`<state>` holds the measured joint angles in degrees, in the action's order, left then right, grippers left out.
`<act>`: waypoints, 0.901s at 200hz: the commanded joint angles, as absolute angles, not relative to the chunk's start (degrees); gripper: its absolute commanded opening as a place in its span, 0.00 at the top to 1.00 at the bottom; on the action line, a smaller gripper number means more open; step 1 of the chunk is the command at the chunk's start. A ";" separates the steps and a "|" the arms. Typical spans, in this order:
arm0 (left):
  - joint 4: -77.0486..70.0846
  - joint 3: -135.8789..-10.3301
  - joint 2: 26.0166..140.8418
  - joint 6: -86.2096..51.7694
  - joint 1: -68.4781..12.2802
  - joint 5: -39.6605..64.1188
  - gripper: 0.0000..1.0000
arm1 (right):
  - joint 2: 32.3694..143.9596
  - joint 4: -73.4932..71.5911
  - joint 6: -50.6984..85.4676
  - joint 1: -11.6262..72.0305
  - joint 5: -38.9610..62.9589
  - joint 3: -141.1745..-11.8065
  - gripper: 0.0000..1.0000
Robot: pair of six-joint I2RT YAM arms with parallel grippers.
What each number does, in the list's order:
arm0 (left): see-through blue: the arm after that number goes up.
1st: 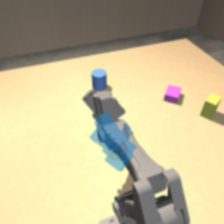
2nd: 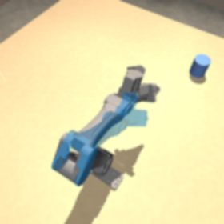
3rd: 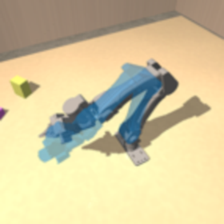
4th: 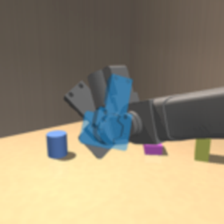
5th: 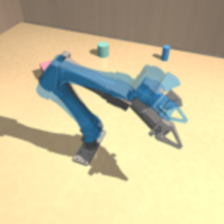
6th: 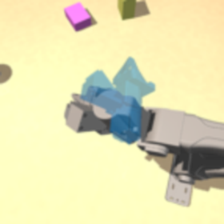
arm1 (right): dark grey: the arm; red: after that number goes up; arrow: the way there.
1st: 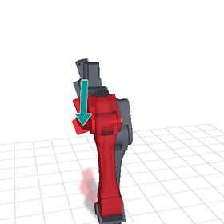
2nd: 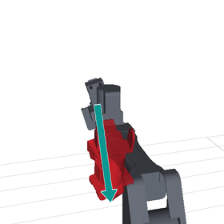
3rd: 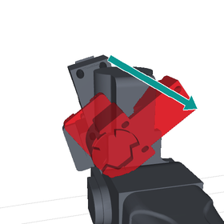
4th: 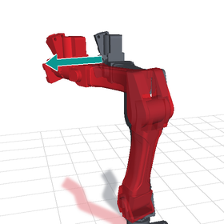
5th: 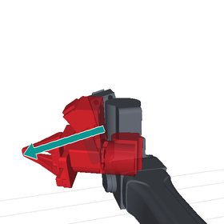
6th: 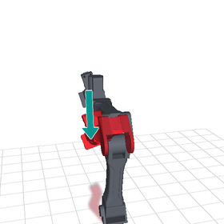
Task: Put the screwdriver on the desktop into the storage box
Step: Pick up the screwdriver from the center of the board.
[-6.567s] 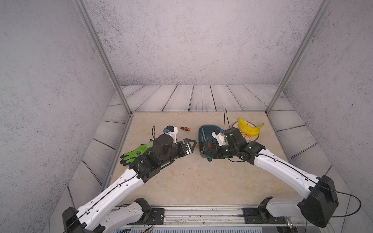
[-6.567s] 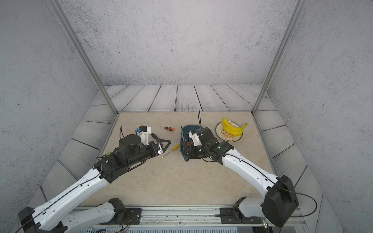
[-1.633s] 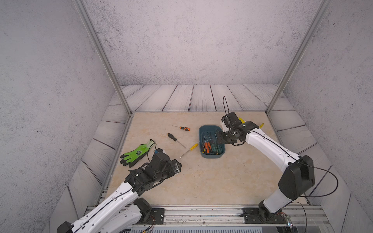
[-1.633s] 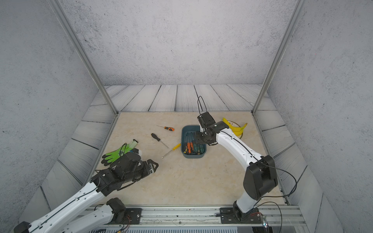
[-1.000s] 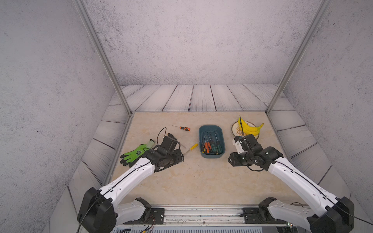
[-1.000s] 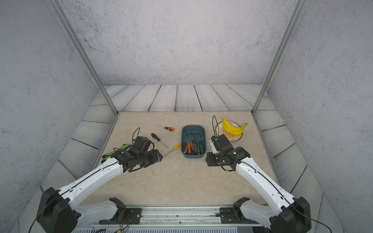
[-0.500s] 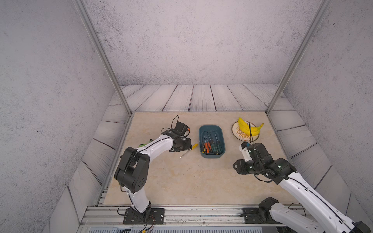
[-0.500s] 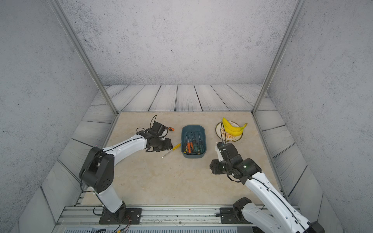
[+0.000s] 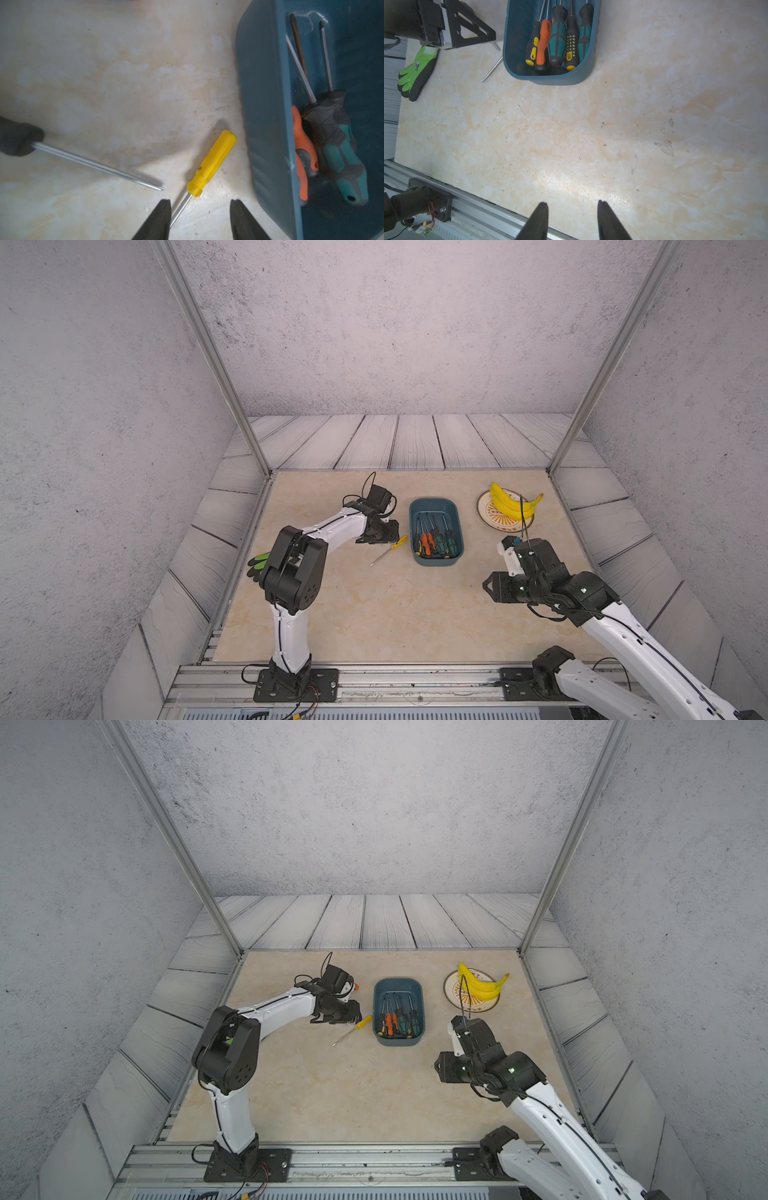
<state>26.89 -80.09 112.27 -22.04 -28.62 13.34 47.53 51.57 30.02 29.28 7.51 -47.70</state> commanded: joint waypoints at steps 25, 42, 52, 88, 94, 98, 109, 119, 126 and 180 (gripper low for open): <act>27.17 -81.78 116.14 -19.30 -28.13 14.38 0.54 | 47.95 52.03 30.76 29.09 6.61 -47.02 0.57; 26.46 -81.64 116.45 -19.26 -28.17 15.34 0.55 | 47.98 52.12 30.67 29.09 6.08 -46.93 0.57; 26.20 -81.62 116.65 -19.33 -28.15 15.97 0.55 | 48.04 52.03 30.67 29.09 5.98 -46.92 0.57; 25.93 -81.50 117.72 -19.23 -28.22 16.42 0.58 | 48.45 51.59 30.76 29.09 5.84 -46.59 0.57; 25.78 -81.40 117.84 -19.23 -28.28 16.48 0.59 | 48.51 51.50 30.77 29.08 5.76 -46.49 0.56; 25.71 -81.39 117.93 -19.19 -28.30 16.59 0.59 | 48.52 51.45 30.76 29.09 5.72 -46.37 0.56; 25.55 -81.27 118.10 -19.09 -28.39 16.79 0.60 | 48.60 51.25 30.77 29.09 5.71 -46.23 0.56; 25.48 -81.14 118.30 -18.99 -28.47 16.96 0.62 | 48.60 51.15 30.76 29.08 5.79 -46.18 0.56; 25.46 -81.17 118.46 -18.89 -28.48 17.05 0.63 | 48.68 51.15 30.76 29.09 5.72 -46.16 0.57; 26.02 -80.64 119.36 -17.44 -29.73 13.86 0.68 | 48.52 51.16 30.59 29.06 5.54 -46.11 0.56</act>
